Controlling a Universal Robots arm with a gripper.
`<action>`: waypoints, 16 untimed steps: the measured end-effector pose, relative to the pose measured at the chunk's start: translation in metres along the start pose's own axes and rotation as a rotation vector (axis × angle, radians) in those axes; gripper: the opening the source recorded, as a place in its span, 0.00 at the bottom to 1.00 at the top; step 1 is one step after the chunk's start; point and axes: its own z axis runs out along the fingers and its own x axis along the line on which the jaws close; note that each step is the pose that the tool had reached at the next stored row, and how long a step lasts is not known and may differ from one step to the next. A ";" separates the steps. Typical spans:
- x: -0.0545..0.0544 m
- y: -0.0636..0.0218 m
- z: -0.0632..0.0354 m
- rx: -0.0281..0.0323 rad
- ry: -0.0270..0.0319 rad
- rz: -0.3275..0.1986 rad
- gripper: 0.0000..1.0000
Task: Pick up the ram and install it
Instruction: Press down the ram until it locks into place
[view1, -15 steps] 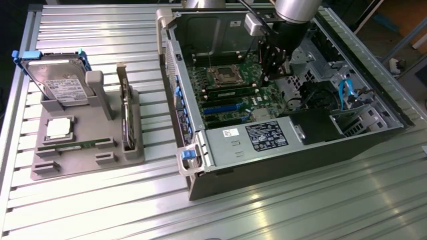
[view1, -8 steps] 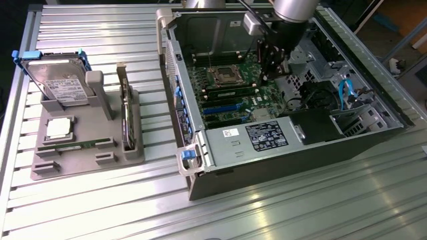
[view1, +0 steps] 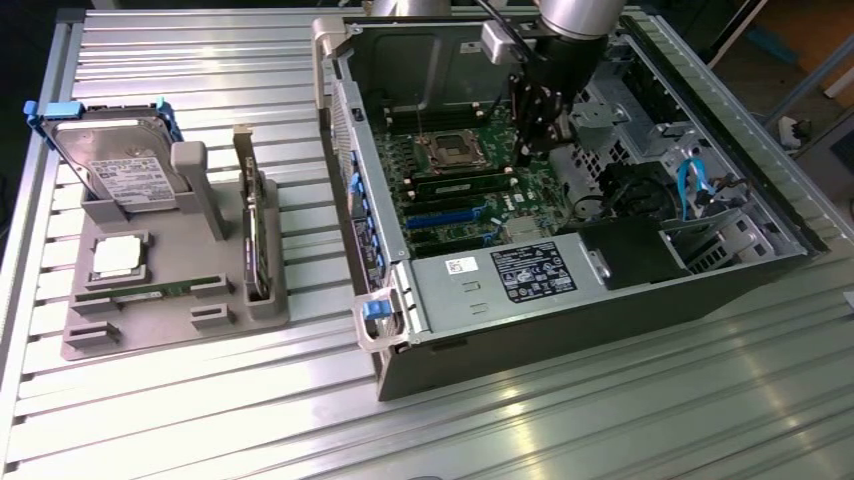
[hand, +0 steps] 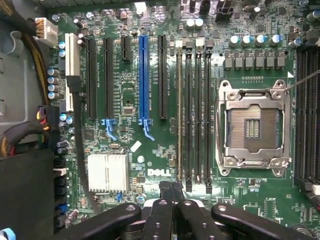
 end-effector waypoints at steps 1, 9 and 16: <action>-0.001 0.0000 0.0003 0.0000 0.0004 0.000 0.11; -0.007 0.0000 0.0125 0.0000 0.0019 0.000 0.11; -0.007 0.0000 0.0160 0.0001 0.0018 0.000 0.11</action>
